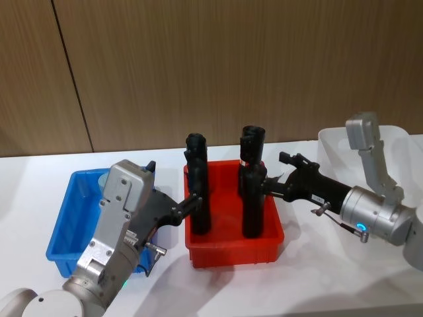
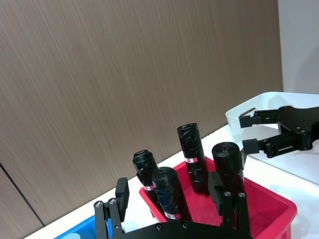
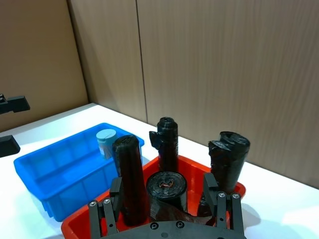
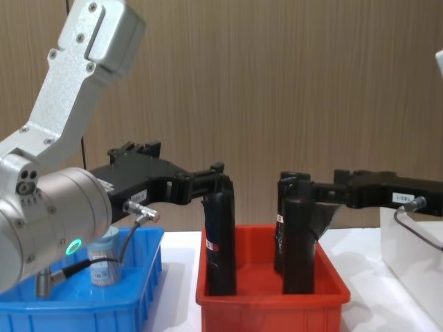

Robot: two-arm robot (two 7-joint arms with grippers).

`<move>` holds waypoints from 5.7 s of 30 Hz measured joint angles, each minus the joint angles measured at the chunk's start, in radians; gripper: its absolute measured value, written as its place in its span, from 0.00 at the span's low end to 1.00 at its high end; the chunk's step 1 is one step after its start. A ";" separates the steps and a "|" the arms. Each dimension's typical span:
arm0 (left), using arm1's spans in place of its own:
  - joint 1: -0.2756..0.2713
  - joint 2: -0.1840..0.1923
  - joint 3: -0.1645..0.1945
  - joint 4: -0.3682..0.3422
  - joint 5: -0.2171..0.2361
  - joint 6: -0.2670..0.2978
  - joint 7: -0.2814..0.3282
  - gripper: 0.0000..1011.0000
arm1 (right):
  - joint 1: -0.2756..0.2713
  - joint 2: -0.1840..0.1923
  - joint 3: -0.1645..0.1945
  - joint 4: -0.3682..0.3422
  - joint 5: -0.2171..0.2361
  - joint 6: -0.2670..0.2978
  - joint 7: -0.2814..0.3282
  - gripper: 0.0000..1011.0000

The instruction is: Pick the cotton swabs from the blue box and place them into the white box.

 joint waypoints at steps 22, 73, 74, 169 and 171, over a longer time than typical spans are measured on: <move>0.000 0.000 0.000 0.000 0.000 0.000 0.000 0.99 | 0.154 -0.042 -0.021 0.269 0.015 -0.034 0.173 0.99; 0.000 0.000 0.000 0.000 0.000 0.000 0.000 0.99 | 0.372 -0.098 -0.053 0.669 -0.018 -0.181 0.264 0.97; 0.000 0.000 0.000 0.000 0.000 0.000 0.000 0.99 | 0.378 -0.100 -0.054 0.683 -0.020 -0.185 0.268 0.93; 0.000 0.000 0.000 0.000 0.000 0.000 0.000 0.99 | -0.057 0.131 0.128 -0.365 0.031 0.164 -0.529 0.54; 0.000 0.000 0.000 0.000 0.000 0.000 0.000 0.99 | -0.059 0.135 0.135 -0.358 0.030 0.175 -0.553 0.54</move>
